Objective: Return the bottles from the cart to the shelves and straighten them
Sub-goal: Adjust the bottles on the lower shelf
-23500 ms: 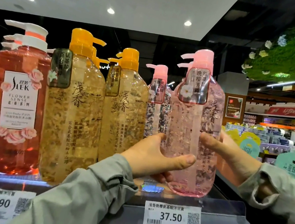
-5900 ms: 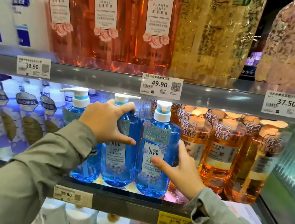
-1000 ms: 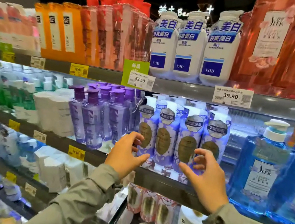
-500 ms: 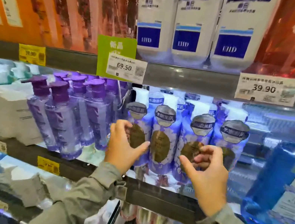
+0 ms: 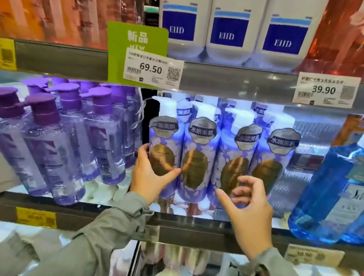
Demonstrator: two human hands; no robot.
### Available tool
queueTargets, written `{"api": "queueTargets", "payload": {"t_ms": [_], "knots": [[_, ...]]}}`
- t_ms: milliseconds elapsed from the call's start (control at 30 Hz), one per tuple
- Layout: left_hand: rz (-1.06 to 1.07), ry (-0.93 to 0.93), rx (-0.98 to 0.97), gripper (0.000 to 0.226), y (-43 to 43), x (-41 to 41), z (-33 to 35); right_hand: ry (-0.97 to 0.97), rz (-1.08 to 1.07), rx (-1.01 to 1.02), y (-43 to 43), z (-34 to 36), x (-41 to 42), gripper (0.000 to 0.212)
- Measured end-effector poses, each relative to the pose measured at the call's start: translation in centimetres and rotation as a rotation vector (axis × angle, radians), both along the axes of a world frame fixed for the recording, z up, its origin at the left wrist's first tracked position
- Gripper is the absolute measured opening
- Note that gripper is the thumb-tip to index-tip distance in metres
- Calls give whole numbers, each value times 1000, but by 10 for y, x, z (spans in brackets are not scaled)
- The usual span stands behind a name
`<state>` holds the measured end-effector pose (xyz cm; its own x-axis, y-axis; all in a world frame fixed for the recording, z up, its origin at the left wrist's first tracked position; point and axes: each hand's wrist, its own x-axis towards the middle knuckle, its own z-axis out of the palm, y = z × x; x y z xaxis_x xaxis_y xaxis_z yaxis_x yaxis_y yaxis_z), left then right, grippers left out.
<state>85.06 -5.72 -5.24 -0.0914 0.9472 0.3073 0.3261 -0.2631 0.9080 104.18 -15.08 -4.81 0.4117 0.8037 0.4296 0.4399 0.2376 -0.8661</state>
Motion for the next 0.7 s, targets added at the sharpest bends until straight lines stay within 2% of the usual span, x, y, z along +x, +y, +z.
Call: {"api": "queueTargets", "payload": {"t_ms": [100, 233, 367, 533, 700], "knots": [[2, 21, -59, 85, 4, -3, -3, -5, -9, -32, -4, -4, -9, 43], [-29, 138, -65, 97, 6, -13, -1, -11, 11, -76, -3, -8, -16, 43], [-21, 155, -38, 88, -1, -19, -2, 13, 45, -86, 0, -9, -25, 44], [-35, 238, -42, 93, -4, -27, -2, -4, 55, -90, 3, -6, -34, 45], [-62, 244, -28, 77, -14, -35, -1, -30, 80, -118, 6, -10, -48, 46]]}}
